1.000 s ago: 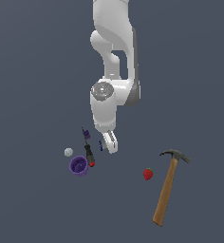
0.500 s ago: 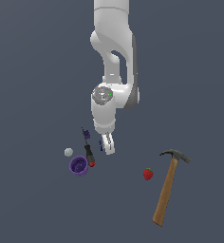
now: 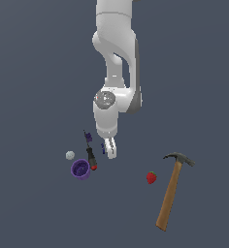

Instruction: Pick up a designated object from a clutter of objects.

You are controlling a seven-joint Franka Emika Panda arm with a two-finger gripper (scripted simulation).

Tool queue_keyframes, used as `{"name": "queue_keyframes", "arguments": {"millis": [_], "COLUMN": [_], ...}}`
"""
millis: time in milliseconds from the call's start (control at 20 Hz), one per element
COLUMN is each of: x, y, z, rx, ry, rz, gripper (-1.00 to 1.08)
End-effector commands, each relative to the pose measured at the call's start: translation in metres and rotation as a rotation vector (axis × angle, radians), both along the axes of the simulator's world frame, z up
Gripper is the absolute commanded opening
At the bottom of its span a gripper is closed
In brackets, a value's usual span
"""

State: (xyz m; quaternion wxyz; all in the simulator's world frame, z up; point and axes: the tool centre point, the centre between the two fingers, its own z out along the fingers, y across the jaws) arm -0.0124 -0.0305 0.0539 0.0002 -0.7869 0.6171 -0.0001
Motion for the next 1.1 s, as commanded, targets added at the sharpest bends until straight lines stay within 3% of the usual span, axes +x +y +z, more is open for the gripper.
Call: {"name": "queue_keyframes", "arguments": {"millis": [0, 550, 600, 1050], "x": [-0.001, -0.001, -0.001, -0.001], "y": [0.0, 0.0, 0.0, 0.0], "z": [-0.009, -0.041, -0.041, -0.041], "rx": [0.0, 0.0, 0.0, 0.0], "ry": [0.001, 0.0, 0.0, 0.0], "rz": [-0.001, -0.004, -0.004, -0.004], "gripper": [1.0, 1.0, -1.0, -1.0]}}
